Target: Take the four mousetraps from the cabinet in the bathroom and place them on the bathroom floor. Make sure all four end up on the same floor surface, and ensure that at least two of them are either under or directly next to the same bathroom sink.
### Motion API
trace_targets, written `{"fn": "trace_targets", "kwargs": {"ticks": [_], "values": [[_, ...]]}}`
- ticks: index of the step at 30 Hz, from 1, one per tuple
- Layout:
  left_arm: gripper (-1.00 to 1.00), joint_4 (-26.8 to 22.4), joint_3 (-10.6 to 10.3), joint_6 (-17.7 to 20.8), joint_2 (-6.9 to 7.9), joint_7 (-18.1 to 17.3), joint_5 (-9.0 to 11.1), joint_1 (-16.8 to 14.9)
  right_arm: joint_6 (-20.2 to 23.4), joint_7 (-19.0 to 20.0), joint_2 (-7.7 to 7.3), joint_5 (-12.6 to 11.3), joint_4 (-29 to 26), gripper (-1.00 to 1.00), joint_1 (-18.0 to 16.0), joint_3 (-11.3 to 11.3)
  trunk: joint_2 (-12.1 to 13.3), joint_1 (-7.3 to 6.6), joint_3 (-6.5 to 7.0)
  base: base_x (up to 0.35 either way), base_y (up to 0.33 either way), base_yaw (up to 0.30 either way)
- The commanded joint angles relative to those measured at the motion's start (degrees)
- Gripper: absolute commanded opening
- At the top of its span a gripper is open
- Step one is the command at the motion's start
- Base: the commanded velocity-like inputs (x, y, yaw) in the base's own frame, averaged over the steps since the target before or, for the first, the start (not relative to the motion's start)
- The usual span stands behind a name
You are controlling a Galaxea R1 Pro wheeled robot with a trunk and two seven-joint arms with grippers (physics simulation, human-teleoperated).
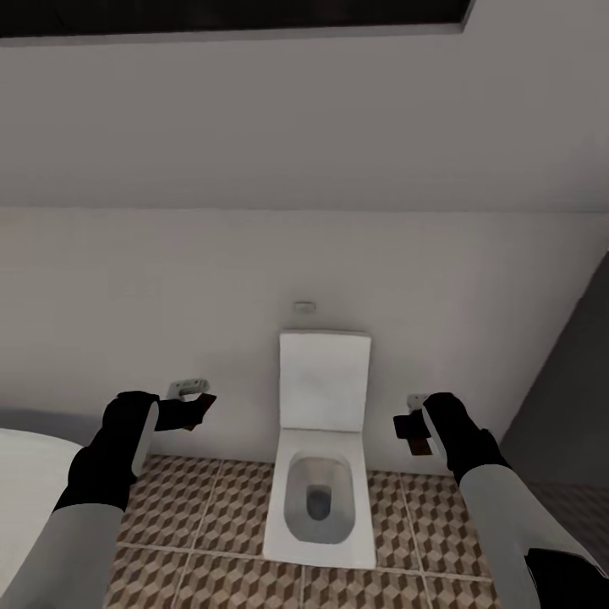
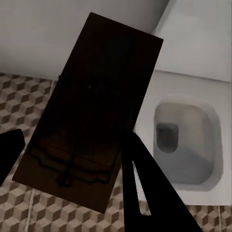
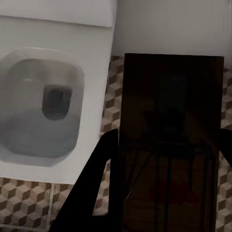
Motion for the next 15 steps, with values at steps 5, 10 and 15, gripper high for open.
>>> {"fn": "trace_targets", "kwargs": {"ticks": [5,10,15], "values": [[-1.0,-0.1,0.1,0.2,-0.04,-0.4,-0.4,-0.1,0.2,0.5,-0.01,0.6,-0.1,-1.0,0.0,-0.1,-0.1,0.01,-0.08,0.0,-0.2,0.005],[-1.0,-0.1,0.1,0.2,-0.04,-0.4,-0.5,-0.1,0.2,0.5,-0.03,0.6,-0.1,-1.0,0.0,-0.1,-0.1,0.01,-0.08,0.0,-0.054,0.001],[-1.0,0.0,0.1,0.2,-0.04,-0.4,-0.5,-0.1,0.2,0.5,-0.06,0.6,-0.1,-1.0,0.0,-0.1,-0.1,0.01,-0.08,0.0,-0.008,0.0]]}}
